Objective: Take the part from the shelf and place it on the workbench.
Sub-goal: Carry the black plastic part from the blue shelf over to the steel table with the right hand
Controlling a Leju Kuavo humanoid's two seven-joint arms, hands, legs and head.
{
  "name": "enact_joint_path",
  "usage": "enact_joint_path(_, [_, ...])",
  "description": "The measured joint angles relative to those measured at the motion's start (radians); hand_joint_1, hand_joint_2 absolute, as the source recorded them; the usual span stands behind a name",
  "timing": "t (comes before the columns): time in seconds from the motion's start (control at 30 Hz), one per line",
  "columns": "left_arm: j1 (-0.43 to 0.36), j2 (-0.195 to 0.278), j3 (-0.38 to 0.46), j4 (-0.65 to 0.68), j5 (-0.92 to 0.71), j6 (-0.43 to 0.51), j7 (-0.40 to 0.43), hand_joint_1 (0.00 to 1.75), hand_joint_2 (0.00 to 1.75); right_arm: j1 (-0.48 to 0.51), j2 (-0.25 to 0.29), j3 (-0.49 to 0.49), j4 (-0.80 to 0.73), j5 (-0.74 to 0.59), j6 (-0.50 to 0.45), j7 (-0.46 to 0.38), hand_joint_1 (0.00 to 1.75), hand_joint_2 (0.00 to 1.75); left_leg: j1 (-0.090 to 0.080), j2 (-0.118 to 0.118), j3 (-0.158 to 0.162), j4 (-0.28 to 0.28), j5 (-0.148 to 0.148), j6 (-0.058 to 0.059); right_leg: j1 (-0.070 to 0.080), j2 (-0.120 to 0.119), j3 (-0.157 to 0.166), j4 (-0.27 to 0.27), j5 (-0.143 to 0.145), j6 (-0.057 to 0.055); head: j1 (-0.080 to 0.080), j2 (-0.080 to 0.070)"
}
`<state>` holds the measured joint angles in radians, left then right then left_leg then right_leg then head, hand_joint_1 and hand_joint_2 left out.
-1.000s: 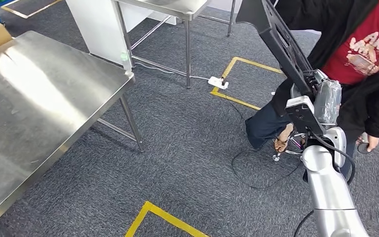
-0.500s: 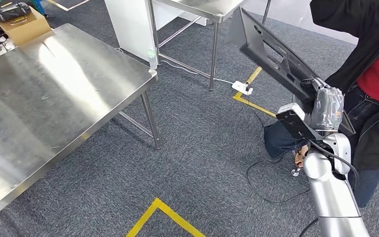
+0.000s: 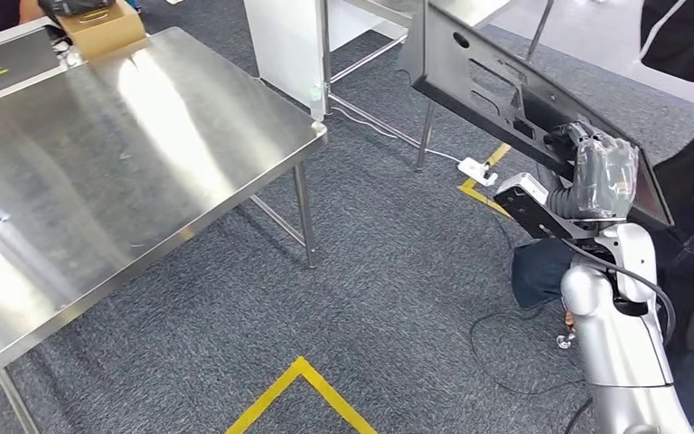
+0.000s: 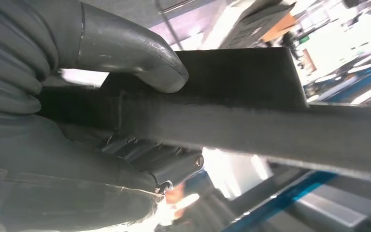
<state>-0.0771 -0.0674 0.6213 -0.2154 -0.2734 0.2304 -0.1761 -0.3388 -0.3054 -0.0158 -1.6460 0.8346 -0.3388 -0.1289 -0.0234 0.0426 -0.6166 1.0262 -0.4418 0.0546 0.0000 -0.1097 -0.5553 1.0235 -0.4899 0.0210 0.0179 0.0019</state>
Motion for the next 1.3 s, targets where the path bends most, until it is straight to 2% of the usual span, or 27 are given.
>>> enact_joint_path(0.03, [-0.001,-0.001,-0.002,0.0,-0.001,0.0,0.0,0.0,1.75,-0.006,-0.001,0.006,-0.002,0.005,0.003,0.002,1.75,1.75,0.002,-0.01,0.007,-0.01,0.005,0.004,-0.001,0.008,0.001,0.003,-0.004,0.004,0.0,0.0])
enact_joint_path(0.1, [-0.007,-0.002,-0.005,-0.001,-0.003,-0.001,-0.001,0.0,1.75,-0.018,-0.005,0.013,-0.005,0.008,0.005,0.004,1.75,1.75,0.011,-0.03,0.021,-0.029,0.016,0.012,-0.004,0.051,-0.023,0.06,-0.034,0.006,0.0,0.0])
enact_joint_path(0.17, [-0.014,-0.003,-0.007,-0.001,-0.004,-0.005,-0.003,0.0,1.75,-0.026,-0.013,0.019,-0.005,0.005,0.007,0.004,1.75,1.75,0.014,-0.053,0.022,-0.032,0.019,0.015,-0.01,0.093,-0.089,0.192,-0.084,0.003,0.002,0.0])
enact_joint_path(0.2, [-0.015,-0.003,-0.007,-0.001,-0.004,-0.008,-0.004,0.0,1.75,-0.027,-0.015,0.022,-0.005,0.001,0.01,0.004,1.75,1.75,0.016,-0.067,0.022,-0.032,0.02,0.016,-0.012,0.101,-0.12,0.251,-0.1,0.006,0.004,0.0])
enact_joint_path(0.23, [-0.016,-0.004,-0.007,-0.001,-0.004,-0.01,-0.006,0.0,1.75,-0.027,-0.018,0.025,-0.005,-0.003,0.012,0.004,1.75,1.75,0.017,-0.08,0.023,-0.031,0.019,0.015,-0.015,0.104,-0.137,0.275,-0.099,0.014,0.004,0.0])
enact_joint_path(0.27, [-0.016,-0.004,-0.007,-0.001,-0.003,-0.012,-0.006,0.0,1.75,-0.028,-0.02,0.028,-0.005,-0.007,0.014,0.005,1.75,1.75,0.018,-0.094,0.024,-0.03,0.019,0.014,-0.018,0.105,-0.133,0.256,-0.082,0.025,0.004,0.0])
enact_joint_path(0.3, [-0.016,-0.004,-0.007,-0.001,-0.002,-0.014,-0.006,0.0,1.75,-0.03,-0.022,0.031,-0.005,-0.01,0.016,0.006,1.75,1.75,0.021,-0.107,0.025,-0.028,0.018,0.01,-0.023,0.112,-0.11,0.198,-0.05,0.038,0.004,0.0])
enact_joint_path(0.33, [-0.017,-0.003,-0.007,-0.001,-0.002,-0.015,-0.007,0.0,1.75,-0.033,-0.025,0.034,-0.005,-0.014,0.016,0.007,1.75,1.75,0.023,-0.12,0.024,-0.024,0.016,0.006,-0.03,0.129,-0.079,0.122,-0.016,0.05,0.004,0.0])
enact_joint_path(0.37, [-0.018,-0.002,-0.007,-0.001,-0.002,-0.016,-0.008,0.0,1.75,-0.038,-0.028,0.036,-0.005,-0.019,0.017,0.007,1.75,1.75,0.023,-0.131,0.02,-0.018,0.012,-0.001,-0.033,0.146,-0.051,0.058,0.009,0.055,0.005,0.0])
enact_joint_path(0.4, [-0.019,0.0,-0.007,-0.001,-0.002,-0.017,-0.009,0.0,1.75,-0.042,-0.031,0.039,-0.005,-0.025,0.018,0.008,1.75,1.75,0.023,-0.141,0.016,-0.012,0.01,-0.007,-0.034,0.159,-0.033,0.015,0.024,0.053,0.005,0.0])
enact_joint_path(0.43, [-0.02,0.001,-0.007,-0.001,-0.002,-0.018,-0.01,0.0,1.75,-0.045,-0.033,0.042,-0.005,-0.032,0.018,0.009,1.75,1.75,0.022,-0.15,0.01,-0.009,0.009,-0.014,-0.033,0.166,-0.026,-0.002,0.029,0.047,0.005,0.0])
enact_joint_path(0.5, [-0.019,0.005,-0.007,-0.002,-0.002,-0.018,-0.012,0.0,1.75,-0.048,-0.035,0.047,-0.005,-0.046,0.018,0.011,1.75,1.75,0.024,-0.165,0.002,-0.008,0.011,-0.024,-0.033,0.149,-0.025,-0.003,0.031,0.031,0.004,0.0])
enact_joint_path(0.53, [-0.018,0.007,-0.007,-0.002,-0.001,-0.018,-0.013,0.0,1.75,-0.05,-0.036,0.049,-0.005,-0.052,0.018,0.012,1.75,1.75,0.025,-0.159,-0.002,-0.004,0.008,-0.029,-0.035,0.14,-0.024,-0.004,0.032,0.025,0.004,0.0])
enact_joint_path(0.6, [-0.019,0.011,-0.007,-0.002,0.0,-0.018,-0.015,0.0,1.75,-0.053,-0.039,0.052,-0.005,-0.064,0.017,0.012,1.75,1.75,0.026,-0.113,-0.03,0.055,-0.03,-0.039,-0.037,0.12,-0.019,-0.007,0.032,0.009,-0.001,0.0])
enact_joint_path(0.67, [-0.02,0.015,-0.006,-0.002,0.003,-0.018,-0.017,0.0,1.75,-0.054,-0.042,0.053,-0.004,-0.073,0.016,0.012,1.75,1.75,0.029,-0.063,-0.096,0.185,-0.094,-0.048,-0.031,0.1,-0.018,-0.007,0.028,-0.003,-0.006,0.0])
enact_joint_path(0.7, [-0.019,0.016,-0.005,-0.001,0.006,-0.018,-0.018,0.0,1.75,-0.055,-0.043,0.054,-0.003,-0.076,0.017,0.011,1.75,1.75,0.031,-0.055,-0.129,0.246,-0.115,-0.05,-0.029,0.09,-0.017,-0.007,0.027,-0.006,-0.006,0.0])
enact_joint_path(0.73, [-0.017,0.016,-0.005,-0.001,0.009,-0.018,-0.018,0.0,1.75,-0.055,-0.043,0.056,-0.002,-0.079,0.016,0.009,1.75,1.75,0.033,-0.052,-0.151,0.281,-0.121,-0.051,-0.028,0.079,-0.017,-0.007,0.026,-0.007,-0.006,0.0])
enact_joint_path(0.77, [-0.015,0.016,-0.004,-0.001,0.012,-0.018,-0.019,0.0,1.75,-0.056,-0.042,0.059,0.0,-0.082,0.016,0.007,1.75,1.75,0.034,-0.05,-0.153,0.279,-0.107,-0.052,-0.027,0.07,-0.015,-0.007,0.024,-0.008,-0.006,0.0])
enact_joint_path(0.8, [-0.013,0.017,-0.003,0.0,0.013,-0.017,-0.019,0.0,1.75,-0.059,-0.042,0.063,0.002,-0.084,0.016,0.005,1.75,1.75,0.034,-0.045,-0.134,0.236,-0.076,-0.05,-0.026,0.06,-0.014,-0.007,0.023,-0.009,-0.006,0.0])
enact_joint_path(0.87, [-0.011,0.022,0.0,0.0,0.014,-0.014,-0.02,0.0,1.75,-0.068,-0.042,0.072,0.006,-0.089,0.016,0.002,1.75,1.75,0.029,-0.015,-0.062,0.092,-0.009,-0.041,-0.022,0.044,-0.008,-0.007,0.018,-0.004,-0.006,0.0])
enact_joint_path(0.9, [-0.011,0.025,0.002,0.0,0.014,-0.012,-0.02,0.0,1.75,-0.076,-0.043,0.076,0.009,-0.091,0.016,0.002,1.75,1.75,0.026,-0.003,-0.035,0.038,0.01,-0.036,-0.019,0.037,-0.007,-0.006,0.015,0.0,-0.006,0.0])
enact_joint_path(0.93, [-0.012,0.027,0.004,0.0,0.014,-0.01,-0.02,0.0,1.75,-0.082,-0.043,0.078,0.01,-0.094,0.016,0.002,1.75,1.75,0.022,0.007,-0.019,0.008,0.016,-0.033,-0.015,0.033,-0.006,-0.006,0.013,0.004,-0.005,0.0])
enact_joint_path(1.1, [-0.012,0.029,0.005,0.0,0.014,-0.009,-0.02,0.0,1.75,-0.094,-0.044,0.085,0.014,-0.099,0.016,0.001,1.75,1.75,0.018,0.002,-0.018,0.001,0.015,-0.029,-0.013,0.026,-0.005,-0.007,0.011,0.008,-0.004,0.0])
enact_joint_path(1.13, [-0.011,0.03,0.006,0.0,0.015,-0.009,-0.02,0.0,1.75,-0.099,-0.044,0.089,0.017,-0.102,0.016,0.001,1.75,1.75,0.017,-0.003,-0.019,0.001,0.014,-0.028,-0.013,0.021,-0.004,-0.009,0.01,0.01,-0.004,0.0])
enact_joint_path(1.17, [-0.01,0.031,0.009,0.0,0.015,-0.007,-0.02,0.0,1.75,-0.106,-0.045,0.097,0.022,-0.108,0.015,-0.002,1.75,1.75,0.018,-0.015,-0.013,-0.008,0.018,-0.019,-0.013,0.031,-0.009,0.008,-0.001,0.013,-0.005,0.0])
enact_joint_path(1.27, [-0.01,0.032,0.019,0.0,0.016,-0.002,-0.021,0.0,1.75,-0.118,-0.048,0.121,0.052,-0.121,0.009,-0.013,1.75,1.75,0.024,-0.076,0.006,-0.032,0.031,0.003,-0.013,0.095,-0.12,0.229,-0.089,0.019,0.001,0.0])
enact_joint_path(1.3, [-0.01,0.031,0.02,0.0,0.015,-0.002,-0.02,0.0,1.75,-0.118,-0.049,0.126,0.06,-0.121,0.007,-0.015,1.75,1.75,0.025,-0.093,0.006,-0.031,0.031,0.003,-0.013,0.104,-0.148,0.273,-0.098,0.024,0.003,0.0])
